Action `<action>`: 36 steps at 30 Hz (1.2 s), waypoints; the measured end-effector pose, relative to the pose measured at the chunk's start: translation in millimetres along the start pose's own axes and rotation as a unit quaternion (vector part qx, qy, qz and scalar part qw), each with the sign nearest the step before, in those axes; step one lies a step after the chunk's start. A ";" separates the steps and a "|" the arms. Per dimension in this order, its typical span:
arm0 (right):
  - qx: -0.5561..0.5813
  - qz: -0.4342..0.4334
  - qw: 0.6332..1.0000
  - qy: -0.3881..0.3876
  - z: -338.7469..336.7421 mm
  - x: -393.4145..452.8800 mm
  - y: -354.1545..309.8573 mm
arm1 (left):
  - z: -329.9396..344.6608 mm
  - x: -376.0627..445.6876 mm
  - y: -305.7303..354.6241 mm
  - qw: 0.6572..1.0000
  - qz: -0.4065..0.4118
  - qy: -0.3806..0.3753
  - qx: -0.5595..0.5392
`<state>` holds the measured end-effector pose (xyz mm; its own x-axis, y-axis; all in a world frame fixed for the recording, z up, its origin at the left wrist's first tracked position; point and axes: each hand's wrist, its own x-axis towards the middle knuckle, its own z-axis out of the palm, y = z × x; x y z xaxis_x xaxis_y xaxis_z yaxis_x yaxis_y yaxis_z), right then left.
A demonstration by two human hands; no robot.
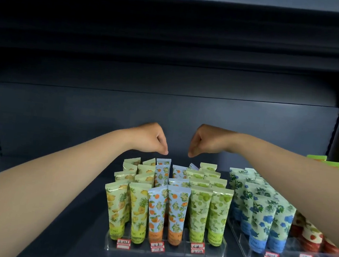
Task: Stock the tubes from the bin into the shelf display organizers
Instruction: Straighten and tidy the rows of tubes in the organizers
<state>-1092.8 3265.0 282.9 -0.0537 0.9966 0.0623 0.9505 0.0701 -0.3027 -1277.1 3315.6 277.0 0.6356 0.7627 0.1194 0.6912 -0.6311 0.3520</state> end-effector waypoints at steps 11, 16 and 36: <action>-0.015 -0.031 0.997 -0.074 3.2 23.2 17.8 | 11.2 29.9 -9.3 0.998 0.037 -0.046 0.006; -0.008 -0.030 0.995 -0.092 -4.3 13.3 18.1 | 15.2 33.9 0.0 0.997 0.053 -0.049 -0.013; -0.042 -0.025 0.996 -0.070 -9.0 -15.5 36.0 | 36.8 43.2 40.7 0.986 0.099 -0.136 0.015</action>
<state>-1055.0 3251.7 279.6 -0.1373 0.9887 -0.0602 0.9678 0.1210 -0.2209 -1208.9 3317.6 262.2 0.8247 0.5609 -0.0720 0.5519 -0.7704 0.3194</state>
